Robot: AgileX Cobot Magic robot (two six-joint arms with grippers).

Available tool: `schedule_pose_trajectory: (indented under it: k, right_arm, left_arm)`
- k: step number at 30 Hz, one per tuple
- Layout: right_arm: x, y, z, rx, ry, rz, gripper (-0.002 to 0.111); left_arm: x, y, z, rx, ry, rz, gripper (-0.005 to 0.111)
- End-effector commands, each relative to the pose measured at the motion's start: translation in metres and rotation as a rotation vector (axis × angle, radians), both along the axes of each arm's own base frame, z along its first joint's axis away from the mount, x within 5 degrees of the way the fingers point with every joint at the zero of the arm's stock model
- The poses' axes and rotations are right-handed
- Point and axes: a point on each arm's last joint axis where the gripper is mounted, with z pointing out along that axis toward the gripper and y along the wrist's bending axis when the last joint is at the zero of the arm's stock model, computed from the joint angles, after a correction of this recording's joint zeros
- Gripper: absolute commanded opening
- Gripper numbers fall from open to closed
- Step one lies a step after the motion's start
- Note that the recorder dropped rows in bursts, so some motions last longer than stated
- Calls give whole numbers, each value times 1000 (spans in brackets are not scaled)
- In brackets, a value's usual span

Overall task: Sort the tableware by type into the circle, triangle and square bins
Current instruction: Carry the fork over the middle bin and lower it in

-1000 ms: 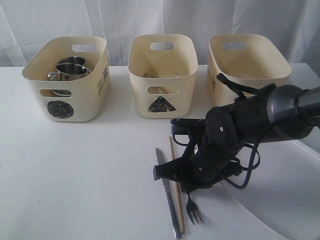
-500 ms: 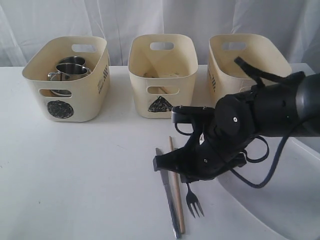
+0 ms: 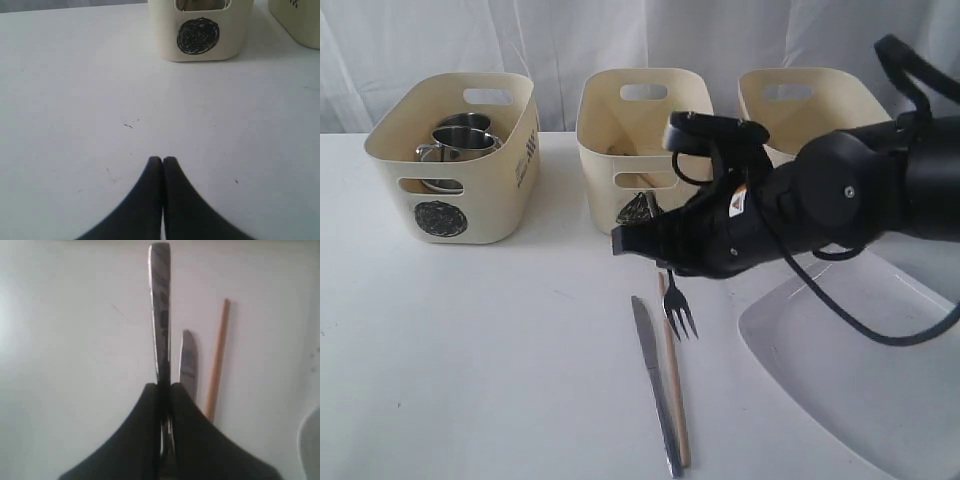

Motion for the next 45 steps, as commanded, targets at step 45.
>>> schedule_pose_trajectory:
  k: [45]
  right_arm:
    - [216,-17,23,-92,-492,-71,0]
  left_arm:
    - [0,0,-1,-11,2,2,0]
